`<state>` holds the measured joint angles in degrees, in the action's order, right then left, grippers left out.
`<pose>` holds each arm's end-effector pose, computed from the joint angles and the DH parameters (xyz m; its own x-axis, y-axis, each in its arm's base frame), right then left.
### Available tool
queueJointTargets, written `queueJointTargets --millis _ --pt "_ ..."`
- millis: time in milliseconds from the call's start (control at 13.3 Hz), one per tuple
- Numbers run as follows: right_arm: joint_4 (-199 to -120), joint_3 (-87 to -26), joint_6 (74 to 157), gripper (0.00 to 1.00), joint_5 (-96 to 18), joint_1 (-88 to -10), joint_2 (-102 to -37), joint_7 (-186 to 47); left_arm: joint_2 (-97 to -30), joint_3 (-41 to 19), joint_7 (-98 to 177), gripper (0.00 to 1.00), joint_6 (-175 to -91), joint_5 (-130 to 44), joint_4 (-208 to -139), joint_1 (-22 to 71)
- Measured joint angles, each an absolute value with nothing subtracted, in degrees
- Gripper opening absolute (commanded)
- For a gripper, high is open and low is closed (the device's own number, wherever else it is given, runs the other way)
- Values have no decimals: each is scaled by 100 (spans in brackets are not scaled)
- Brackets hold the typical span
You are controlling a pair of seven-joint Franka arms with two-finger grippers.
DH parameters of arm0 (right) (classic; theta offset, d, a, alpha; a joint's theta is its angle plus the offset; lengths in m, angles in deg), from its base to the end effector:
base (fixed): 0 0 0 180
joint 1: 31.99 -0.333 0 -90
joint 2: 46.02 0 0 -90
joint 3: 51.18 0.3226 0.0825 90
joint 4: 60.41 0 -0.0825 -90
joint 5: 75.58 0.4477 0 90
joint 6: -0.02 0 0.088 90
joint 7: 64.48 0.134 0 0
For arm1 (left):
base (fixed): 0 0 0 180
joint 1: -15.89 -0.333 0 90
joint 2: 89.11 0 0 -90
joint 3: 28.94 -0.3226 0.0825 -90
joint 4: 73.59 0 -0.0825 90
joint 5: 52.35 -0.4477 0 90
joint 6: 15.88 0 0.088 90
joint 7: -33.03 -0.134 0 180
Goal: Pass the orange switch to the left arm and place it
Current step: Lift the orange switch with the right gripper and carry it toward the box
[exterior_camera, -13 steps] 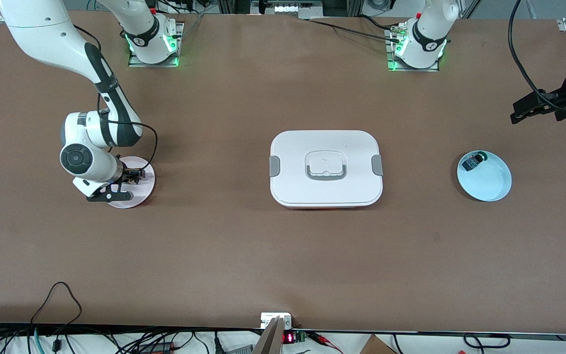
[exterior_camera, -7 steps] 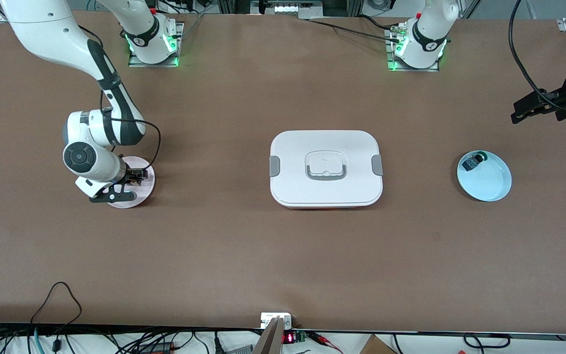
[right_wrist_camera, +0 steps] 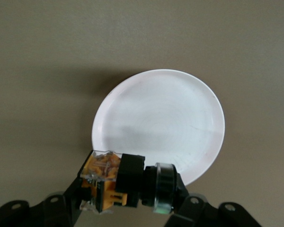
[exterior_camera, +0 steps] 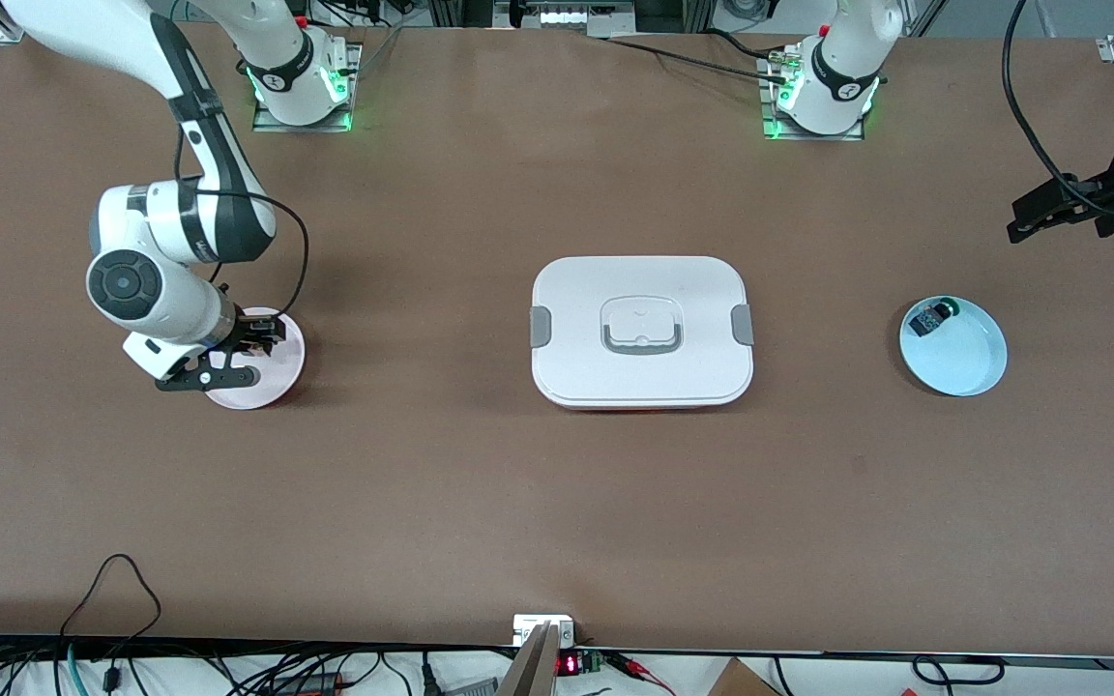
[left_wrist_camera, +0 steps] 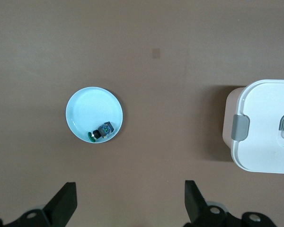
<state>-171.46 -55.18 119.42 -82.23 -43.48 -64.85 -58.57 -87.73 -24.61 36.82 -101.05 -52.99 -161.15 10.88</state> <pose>0.6368 0.0755 0.2413 0.9815 0.0827 -0.1725 0.1059 -0.9859 0.1297 0.6153 0.0094 0.6048 0.9948 0.0787 -0.0649 0.0780 -0.9969 -0.0137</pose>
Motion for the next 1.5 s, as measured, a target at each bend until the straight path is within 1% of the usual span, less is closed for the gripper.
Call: queueJointTargets --millis 150,300,524,824,1199,1273,1498 --pt "-16779 -5514 11215 20 -7996 -4435 -6313 -5858 -8773 -2462 3682 100 -10105 -5299 -16112 1088" --pt "-16246 -5505 10397 20 -7883 -4531 -6192 -5860 -8773 -2462 3682 100 -10105 -5299 -16105 1088" --pt "-15521 -5410 9619 20 -7677 -4658 -6054 -5865 -8773 -2462 3682 100 -10108 -5299 -16075 1088" --pt "-15086 -5068 9403 20 -7657 -4696 -5813 -6048 -8778 -2465 3682 100 -10108 -5299 -16017 1088" --pt "-14674 -4932 9382 19 -7652 -4706 -5766 -7069 -8778 -2472 3682 100 -10108 -5299 -15981 1088" --pt "-14653 -4931 9382 19 -7581 -4704 -5766 -7337 -8778 -2479 3682 100 -10108 -5299 -15981 1088" --pt "-14647 -4930 9386 18 -6890 -4699 -5766 -8051 -8752 -2513 3682 100 -10096 -5301 -15984 1075"
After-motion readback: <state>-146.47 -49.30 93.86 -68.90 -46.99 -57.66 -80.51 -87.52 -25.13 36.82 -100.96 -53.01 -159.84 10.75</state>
